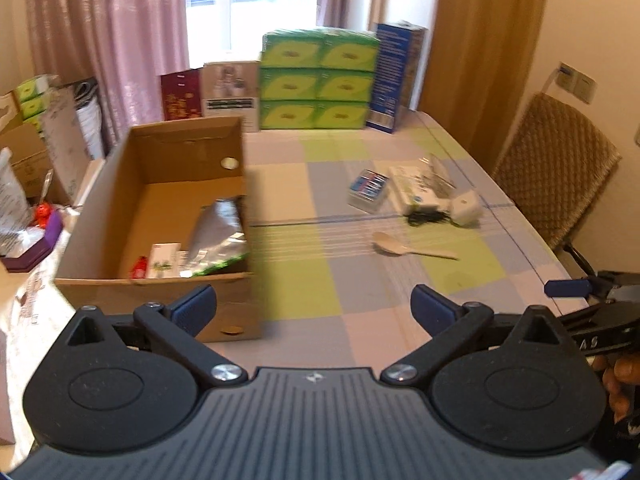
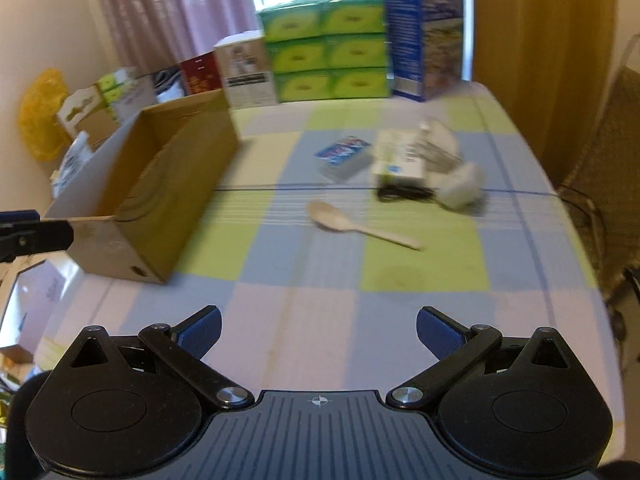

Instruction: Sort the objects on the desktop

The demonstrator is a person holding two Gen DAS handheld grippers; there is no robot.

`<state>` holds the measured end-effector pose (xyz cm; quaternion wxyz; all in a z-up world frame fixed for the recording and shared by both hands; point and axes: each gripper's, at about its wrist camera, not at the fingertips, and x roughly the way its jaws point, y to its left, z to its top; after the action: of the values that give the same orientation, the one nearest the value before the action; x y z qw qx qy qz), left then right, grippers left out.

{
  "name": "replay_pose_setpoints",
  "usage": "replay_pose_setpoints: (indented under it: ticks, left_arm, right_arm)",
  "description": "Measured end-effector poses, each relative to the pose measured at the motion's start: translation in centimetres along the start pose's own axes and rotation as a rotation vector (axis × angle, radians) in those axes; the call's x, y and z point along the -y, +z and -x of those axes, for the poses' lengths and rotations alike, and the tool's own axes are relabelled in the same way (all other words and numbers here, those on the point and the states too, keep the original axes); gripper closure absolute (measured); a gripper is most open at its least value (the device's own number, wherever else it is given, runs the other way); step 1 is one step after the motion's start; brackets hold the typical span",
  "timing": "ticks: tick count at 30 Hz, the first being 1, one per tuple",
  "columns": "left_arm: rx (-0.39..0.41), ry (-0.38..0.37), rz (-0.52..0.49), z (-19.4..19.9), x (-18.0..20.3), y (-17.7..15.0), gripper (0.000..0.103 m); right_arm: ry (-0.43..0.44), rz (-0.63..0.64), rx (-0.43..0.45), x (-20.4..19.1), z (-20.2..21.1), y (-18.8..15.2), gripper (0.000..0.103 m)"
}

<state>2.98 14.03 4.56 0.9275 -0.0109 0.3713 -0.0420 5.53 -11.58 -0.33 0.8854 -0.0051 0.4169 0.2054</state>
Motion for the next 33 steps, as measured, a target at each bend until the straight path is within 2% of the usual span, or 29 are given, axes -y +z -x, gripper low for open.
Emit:
replay_pose_setpoints:
  ticks: [8,15,23,33]
  left_arm:
    - [-0.038,-0.068,-0.070,-2.3,4.5,-0.1,0.002]
    - [-0.055,-0.102,-0.103,-3.7,7.4,0.1,0.002]
    - [-0.093,-0.109,-0.098,-6.7,8.6,0.2,0.002]
    - [-0.135,-0.100,-0.071,-12.5,9.1,1.1,0.002]
  right_arm:
    - [-0.063,-0.074,0.034,4.7,3.0,-0.8,0.002]
    - [-0.096,-0.100,0.059,6.9,4.3,-0.8,0.002]
    - [-0.104,-0.078,0.061,9.0,3.0,0.7,0.002]
    - [-0.109,0.016,0.062,11.9,-1.4,4.0,0.002]
